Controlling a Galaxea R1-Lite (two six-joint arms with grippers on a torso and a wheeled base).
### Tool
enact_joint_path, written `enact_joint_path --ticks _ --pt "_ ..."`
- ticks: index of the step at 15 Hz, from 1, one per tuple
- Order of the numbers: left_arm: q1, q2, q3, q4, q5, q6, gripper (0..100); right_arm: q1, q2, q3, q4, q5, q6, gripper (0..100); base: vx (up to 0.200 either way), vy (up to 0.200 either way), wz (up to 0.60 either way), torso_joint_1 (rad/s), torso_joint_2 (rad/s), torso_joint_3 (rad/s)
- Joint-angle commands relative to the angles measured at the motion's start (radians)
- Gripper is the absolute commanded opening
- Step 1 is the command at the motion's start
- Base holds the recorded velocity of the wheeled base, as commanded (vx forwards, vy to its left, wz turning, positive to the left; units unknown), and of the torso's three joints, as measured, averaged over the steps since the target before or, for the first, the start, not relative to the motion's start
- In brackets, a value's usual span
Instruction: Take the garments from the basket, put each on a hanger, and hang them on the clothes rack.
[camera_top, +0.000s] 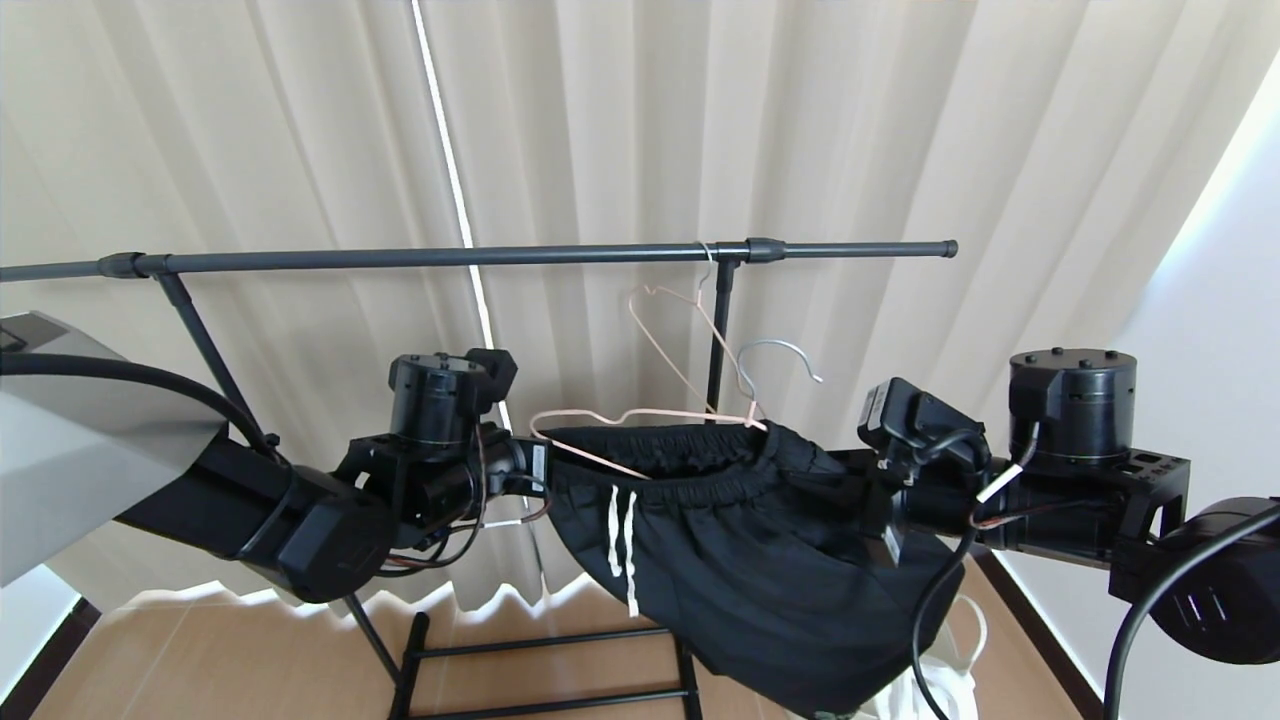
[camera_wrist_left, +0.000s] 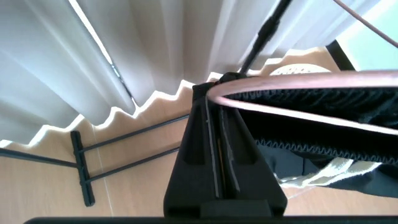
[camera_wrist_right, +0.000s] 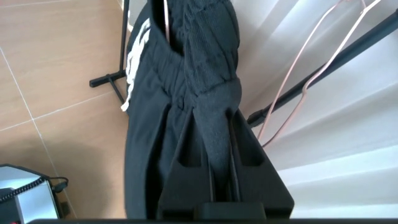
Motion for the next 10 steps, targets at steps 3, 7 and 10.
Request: enact_joint_path --ticks 3,7,10 --pt "0.033 -0.003 -0.015 0.001 0.0 0.002 0 -0.004 0.002 0.0 -0.001 -0.001 -0.001 0 0.0 0.0 0.0 0.0 0.0 0.0" --pt "0.055 -0.003 -0.06 0.006 0.0 0.028 0 -0.012 0.02 0.0 -0.002 -0.012 -0.004 0 0.0 0.0 0.0 0.0 0.0 0.0" --pt "0.056 -0.015 -0.077 0.007 -0.002 0.066 0 -0.012 0.022 0.002 -0.001 -0.021 -0.005 0 0.0 0.0 0.0 0.0 0.0 0.0"
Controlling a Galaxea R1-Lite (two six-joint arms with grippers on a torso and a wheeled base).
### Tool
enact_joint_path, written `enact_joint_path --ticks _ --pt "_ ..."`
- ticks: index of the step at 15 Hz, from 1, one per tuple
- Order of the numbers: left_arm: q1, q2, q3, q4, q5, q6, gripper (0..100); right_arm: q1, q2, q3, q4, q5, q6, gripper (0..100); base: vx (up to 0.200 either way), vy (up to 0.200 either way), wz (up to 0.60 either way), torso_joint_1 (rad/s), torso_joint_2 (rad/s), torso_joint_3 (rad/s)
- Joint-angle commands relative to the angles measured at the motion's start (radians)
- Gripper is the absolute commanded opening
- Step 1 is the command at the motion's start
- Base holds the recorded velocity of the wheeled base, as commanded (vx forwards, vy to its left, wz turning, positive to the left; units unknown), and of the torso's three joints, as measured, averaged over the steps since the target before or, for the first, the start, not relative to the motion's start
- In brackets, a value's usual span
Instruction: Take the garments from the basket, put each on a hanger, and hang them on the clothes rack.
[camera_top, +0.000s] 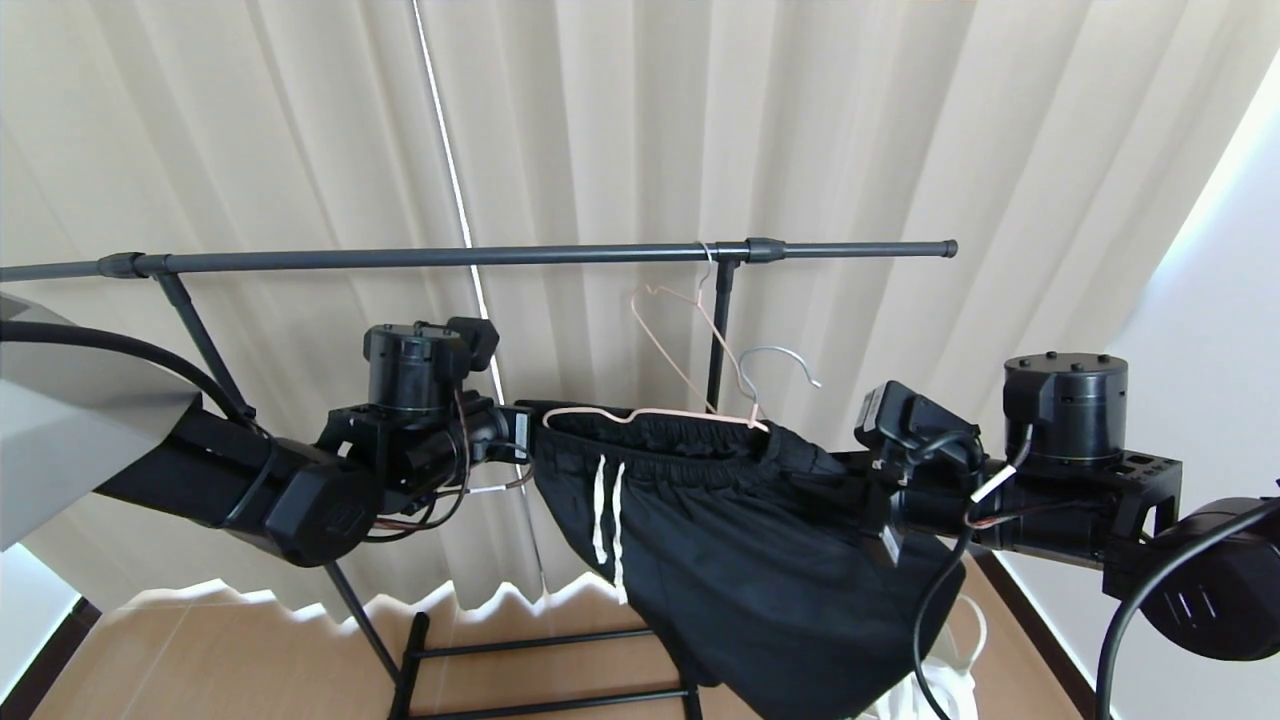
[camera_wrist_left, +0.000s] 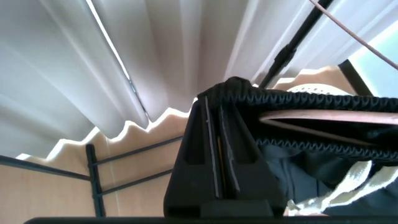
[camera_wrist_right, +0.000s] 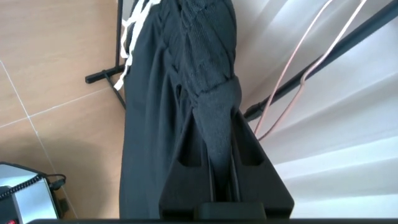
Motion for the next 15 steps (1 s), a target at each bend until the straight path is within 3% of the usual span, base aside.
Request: enact_joint_path --ticks 1,3,5,9,15 --pt "0.0 -0.011 -0.018 0.001 0.001 0.006 0 0.0 0.006 0.002 0.0 0.0 -0.002 0 0.0 0.0 0.0 0.0 0.0 0.0" --pt "0.0 -0.022 -0.044 0.027 0.001 0.009 0 0.0 0.01 0.004 0.0 0.0 -0.003 0 0.0 0.0 0.0 0.0 0.0 0.0" --pt "-0.001 -0.064 -0.081 0.122 0.0 0.009 0 0.0 0.021 0.004 0.0 -0.02 -0.014 0 0.0 0.0 0.0 0.0 0.0 0.0" --pt "-0.007 -0.15 -0.219 0.438 -0.003 0.009 0 0.003 0.035 0.007 0.0 -0.061 -0.045 0 0.0 0.0 0.0 0.0 0.0 0.0" --pt "-0.03 -0.199 -0.367 0.7 0.001 0.007 0 0.007 0.046 0.016 0.0 -0.092 -0.061 0 0.0 0.0 0.0 0.0 0.0 0.0"
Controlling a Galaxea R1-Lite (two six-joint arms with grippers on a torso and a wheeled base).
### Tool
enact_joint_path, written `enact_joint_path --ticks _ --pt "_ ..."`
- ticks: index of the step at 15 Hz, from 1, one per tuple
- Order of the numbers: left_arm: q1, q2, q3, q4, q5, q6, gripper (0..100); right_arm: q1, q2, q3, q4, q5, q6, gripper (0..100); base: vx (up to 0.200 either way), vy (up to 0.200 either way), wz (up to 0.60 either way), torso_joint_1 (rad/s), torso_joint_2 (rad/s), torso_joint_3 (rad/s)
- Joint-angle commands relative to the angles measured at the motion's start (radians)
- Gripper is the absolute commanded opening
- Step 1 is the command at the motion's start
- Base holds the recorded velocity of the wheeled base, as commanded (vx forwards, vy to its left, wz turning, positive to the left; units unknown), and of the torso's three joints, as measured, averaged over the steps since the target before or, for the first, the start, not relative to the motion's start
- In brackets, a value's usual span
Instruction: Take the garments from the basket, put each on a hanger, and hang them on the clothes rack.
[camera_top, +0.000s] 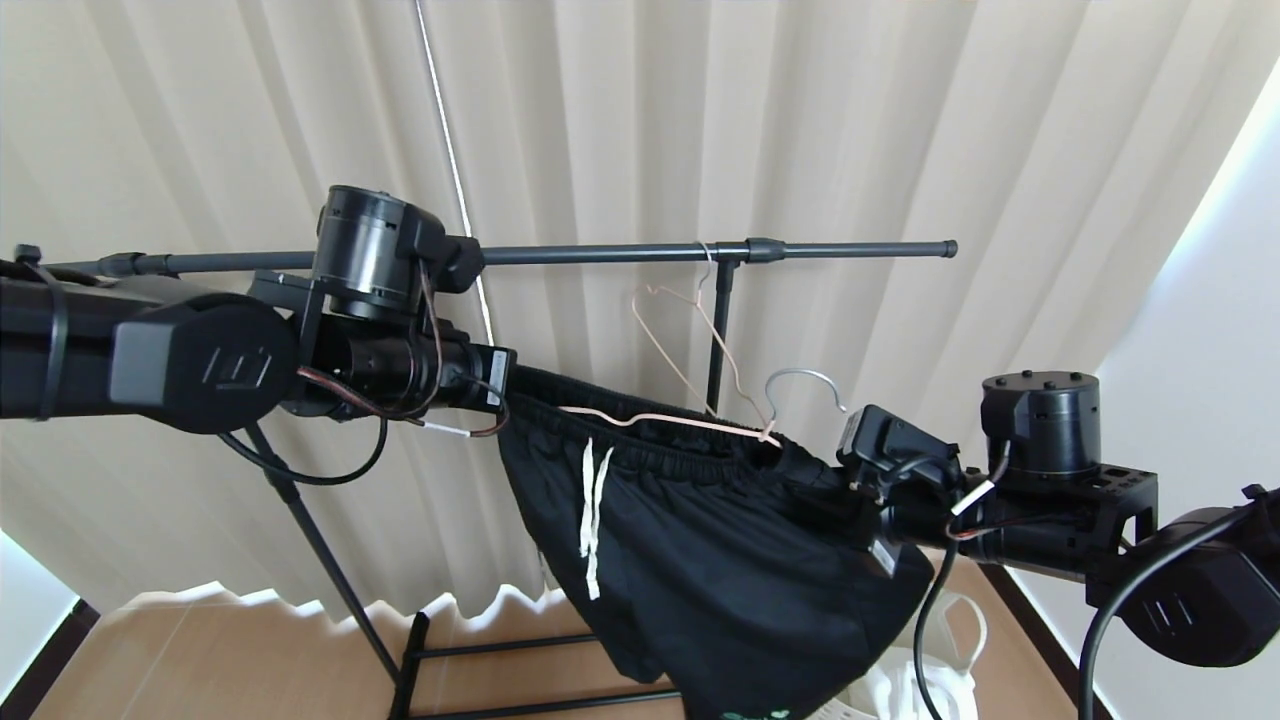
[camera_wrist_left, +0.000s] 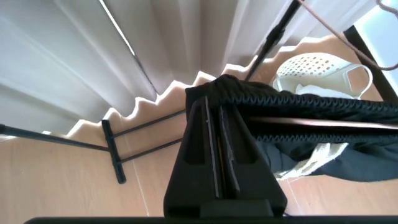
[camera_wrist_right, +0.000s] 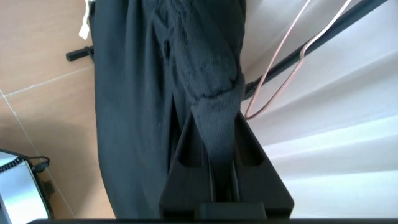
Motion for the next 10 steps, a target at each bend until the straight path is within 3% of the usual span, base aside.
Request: enact_joint_path --ticks 1,7,9,10 --pt "-0.002 -0.017 -0.063 0.051 0.001 -0.001 0 0.003 0.009 0.003 -0.001 -0.002 -0.002 0 0.0 0.0 0.0 0.0 0.0 0.0" --pt "0.059 0.043 -0.147 0.064 0.003 0.002 0 0.003 0.014 0.011 0.001 -0.002 -0.014 0 0.0 0.0 0.0 0.0 0.0 0.0" --pt "0.044 0.037 -0.149 0.065 0.003 0.007 0 0.003 0.032 0.003 0.001 -0.016 -0.014 0 0.0 0.0 0.0 0.0 0.0 0.0" --pt "0.005 0.023 -0.149 0.096 0.003 0.024 0 0.006 0.044 -0.004 0.001 -0.058 -0.014 0 0.0 0.0 0.0 0.0 0.0 0.0"
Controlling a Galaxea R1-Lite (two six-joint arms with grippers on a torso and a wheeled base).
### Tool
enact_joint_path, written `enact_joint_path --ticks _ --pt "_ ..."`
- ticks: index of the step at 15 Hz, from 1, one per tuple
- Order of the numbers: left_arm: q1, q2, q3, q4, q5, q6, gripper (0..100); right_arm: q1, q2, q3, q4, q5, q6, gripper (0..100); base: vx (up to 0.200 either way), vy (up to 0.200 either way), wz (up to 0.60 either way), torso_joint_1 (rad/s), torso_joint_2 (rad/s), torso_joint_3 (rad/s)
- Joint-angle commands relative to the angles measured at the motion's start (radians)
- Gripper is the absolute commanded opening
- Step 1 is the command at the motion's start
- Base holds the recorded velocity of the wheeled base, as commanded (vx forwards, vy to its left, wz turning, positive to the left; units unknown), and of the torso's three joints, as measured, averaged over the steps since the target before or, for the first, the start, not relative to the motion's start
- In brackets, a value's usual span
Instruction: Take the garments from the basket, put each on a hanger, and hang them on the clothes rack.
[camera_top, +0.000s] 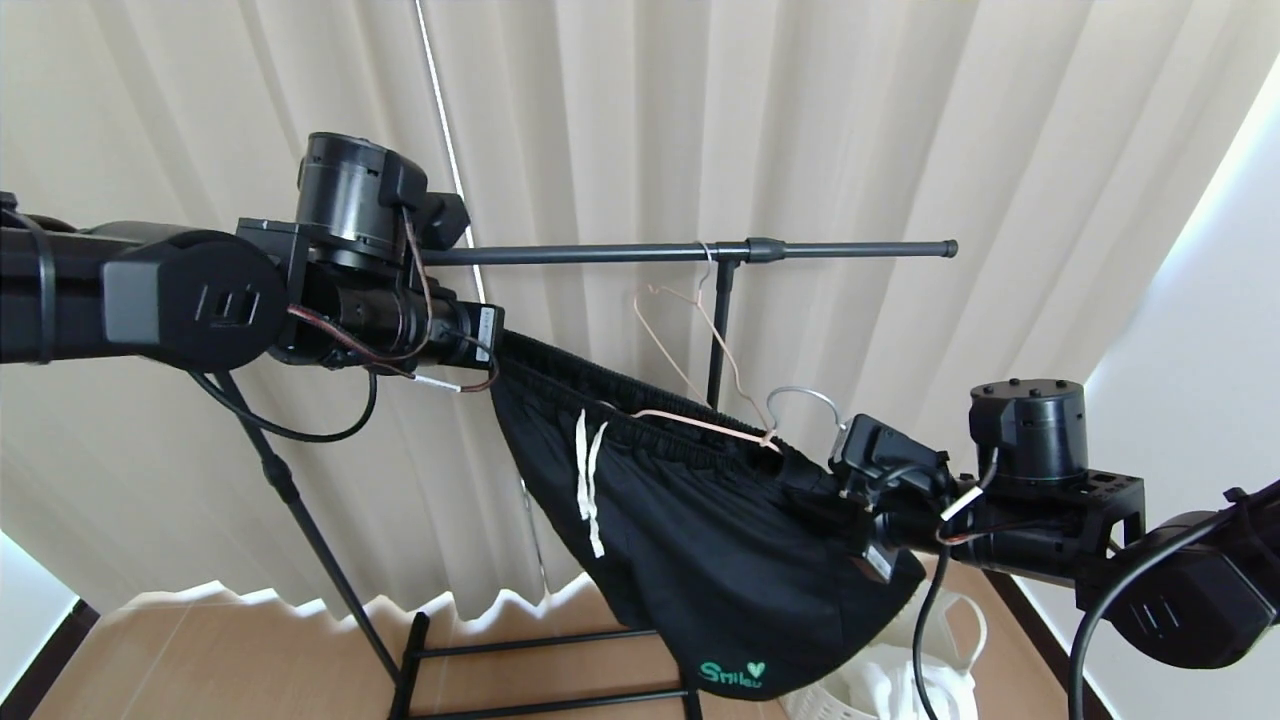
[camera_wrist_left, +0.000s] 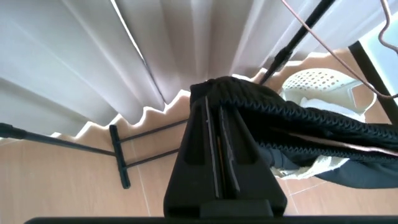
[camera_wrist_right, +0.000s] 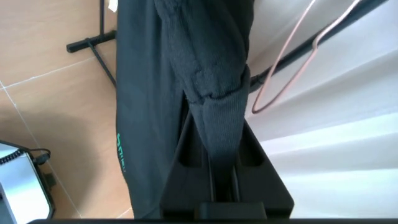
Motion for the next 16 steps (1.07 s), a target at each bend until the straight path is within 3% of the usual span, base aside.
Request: enact_joint_path --ticks 1,4,7,10,16 --pt "-0.059 -0.022 -0.016 0.072 0.0 0.012 0 0.014 0.032 -0.017 -0.001 -0.04 0.001 0 0.0 0.0 0.0 0.0 0.0 0.0" --pt "-0.156 -0.027 -0.072 0.253 0.0 0.002 0 0.031 0.057 -0.037 0.001 -0.116 0.004 0 0.0 0.0 0.0 0.0 0.0 0.0" --pt "-0.224 -0.016 -0.07 0.334 0.0 -0.019 0 0.05 0.057 -0.06 0.001 -0.173 0.027 0 0.0 0.0 0.0 0.0 0.0 0.0" --pt "-0.268 0.001 -0.07 0.357 0.0 -0.061 0 0.087 0.055 -0.081 -0.001 -0.23 0.124 0 0.0 0.0 0.0 0.0 0.0 0.0" --pt "-0.319 0.055 -0.142 0.358 -0.017 -0.235 0 0.133 0.072 -0.064 -0.004 -0.302 0.116 0 0.0 0.0 0.0 0.0 0.0 0.0"
